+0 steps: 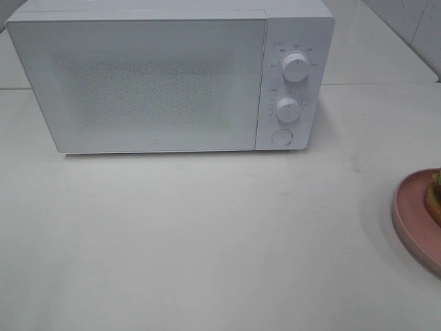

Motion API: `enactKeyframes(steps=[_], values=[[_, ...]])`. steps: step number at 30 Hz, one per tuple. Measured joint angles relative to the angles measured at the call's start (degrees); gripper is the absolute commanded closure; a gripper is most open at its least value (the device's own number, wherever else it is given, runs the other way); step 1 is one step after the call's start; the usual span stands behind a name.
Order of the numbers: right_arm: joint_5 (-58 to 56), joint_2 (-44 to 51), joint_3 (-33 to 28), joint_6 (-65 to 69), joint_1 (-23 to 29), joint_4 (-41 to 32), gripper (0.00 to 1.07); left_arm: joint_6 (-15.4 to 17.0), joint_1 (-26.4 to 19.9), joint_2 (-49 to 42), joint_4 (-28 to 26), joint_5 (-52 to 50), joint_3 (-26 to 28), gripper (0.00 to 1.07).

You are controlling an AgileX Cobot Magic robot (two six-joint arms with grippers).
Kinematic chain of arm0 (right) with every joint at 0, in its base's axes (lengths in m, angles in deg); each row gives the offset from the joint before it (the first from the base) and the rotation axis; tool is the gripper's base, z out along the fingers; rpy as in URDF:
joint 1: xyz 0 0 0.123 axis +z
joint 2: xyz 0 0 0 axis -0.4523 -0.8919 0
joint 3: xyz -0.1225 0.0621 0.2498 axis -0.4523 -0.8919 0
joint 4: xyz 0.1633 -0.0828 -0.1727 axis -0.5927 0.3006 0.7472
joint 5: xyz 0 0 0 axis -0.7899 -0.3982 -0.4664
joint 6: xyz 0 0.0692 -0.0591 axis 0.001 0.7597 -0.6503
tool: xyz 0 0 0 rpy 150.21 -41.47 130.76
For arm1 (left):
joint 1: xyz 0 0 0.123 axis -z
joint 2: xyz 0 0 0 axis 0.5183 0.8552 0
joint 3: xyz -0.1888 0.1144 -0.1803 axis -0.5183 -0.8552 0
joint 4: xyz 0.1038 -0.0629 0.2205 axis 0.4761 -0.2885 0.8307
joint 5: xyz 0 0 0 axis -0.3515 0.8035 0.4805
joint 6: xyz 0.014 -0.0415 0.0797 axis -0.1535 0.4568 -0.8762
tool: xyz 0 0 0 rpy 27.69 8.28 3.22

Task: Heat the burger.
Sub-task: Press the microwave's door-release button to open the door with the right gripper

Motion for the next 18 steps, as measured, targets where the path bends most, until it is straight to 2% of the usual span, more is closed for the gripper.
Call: enactKeyframes(steps=[18], values=[[15.9,-15.6,0.0,0.0,0.0,0.0,0.32,0.0,0.0,0.0,0.0,0.0,0.0,0.07]])
